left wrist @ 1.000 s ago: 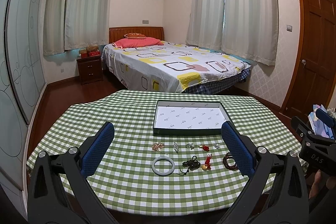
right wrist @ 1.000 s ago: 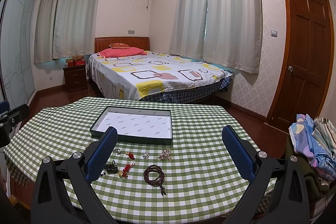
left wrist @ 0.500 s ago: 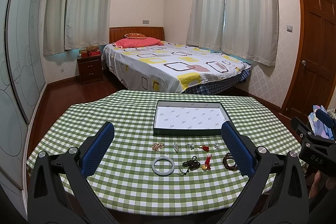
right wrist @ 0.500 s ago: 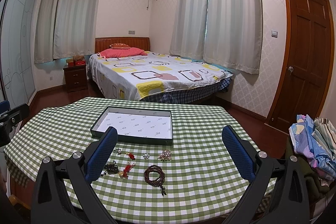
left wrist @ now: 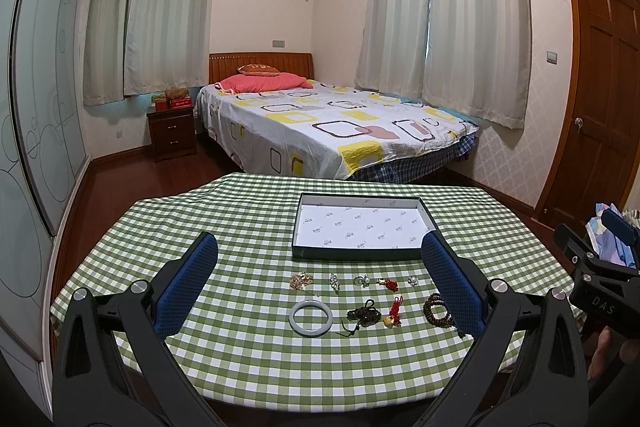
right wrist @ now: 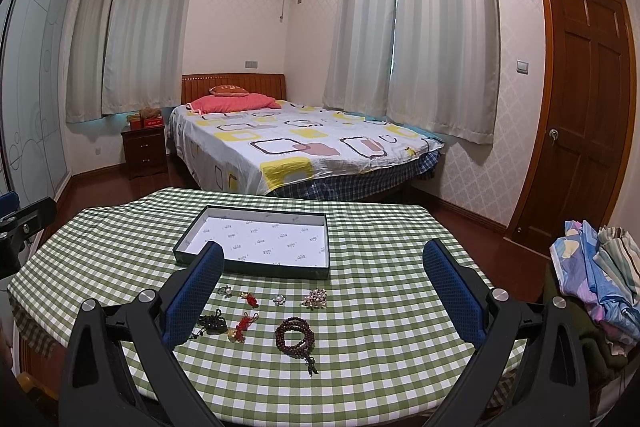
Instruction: Organize jewelry
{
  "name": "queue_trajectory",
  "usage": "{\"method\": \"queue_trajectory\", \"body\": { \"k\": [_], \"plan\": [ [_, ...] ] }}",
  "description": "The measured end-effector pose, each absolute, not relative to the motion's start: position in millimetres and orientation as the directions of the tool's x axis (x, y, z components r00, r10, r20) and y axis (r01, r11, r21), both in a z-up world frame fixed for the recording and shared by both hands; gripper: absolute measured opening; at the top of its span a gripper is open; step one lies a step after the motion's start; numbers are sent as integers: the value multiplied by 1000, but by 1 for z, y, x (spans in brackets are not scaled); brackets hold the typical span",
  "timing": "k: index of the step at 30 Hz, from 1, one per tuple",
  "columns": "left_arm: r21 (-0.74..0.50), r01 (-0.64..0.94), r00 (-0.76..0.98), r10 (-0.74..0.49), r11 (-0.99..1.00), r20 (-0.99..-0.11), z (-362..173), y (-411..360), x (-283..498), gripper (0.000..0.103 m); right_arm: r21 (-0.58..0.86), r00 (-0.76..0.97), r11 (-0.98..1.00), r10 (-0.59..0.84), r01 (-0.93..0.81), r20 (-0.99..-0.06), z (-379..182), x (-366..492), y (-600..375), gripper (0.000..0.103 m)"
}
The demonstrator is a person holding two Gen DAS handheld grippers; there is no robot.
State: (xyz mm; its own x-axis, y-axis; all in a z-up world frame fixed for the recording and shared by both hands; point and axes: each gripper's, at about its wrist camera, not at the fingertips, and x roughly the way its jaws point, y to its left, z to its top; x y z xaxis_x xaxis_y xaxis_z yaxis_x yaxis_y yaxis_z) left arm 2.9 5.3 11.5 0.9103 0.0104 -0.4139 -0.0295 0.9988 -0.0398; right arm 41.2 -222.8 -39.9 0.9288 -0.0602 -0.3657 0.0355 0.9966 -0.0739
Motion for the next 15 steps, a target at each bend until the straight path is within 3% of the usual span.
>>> {"method": "queue_trajectory", "body": {
  "k": [15],
  "plan": [
    [-45,-31,910,9,998,-415,11,7,3,99,-73,930,997,-55,30,-364,-40,43,-221,97]
  ]
}}
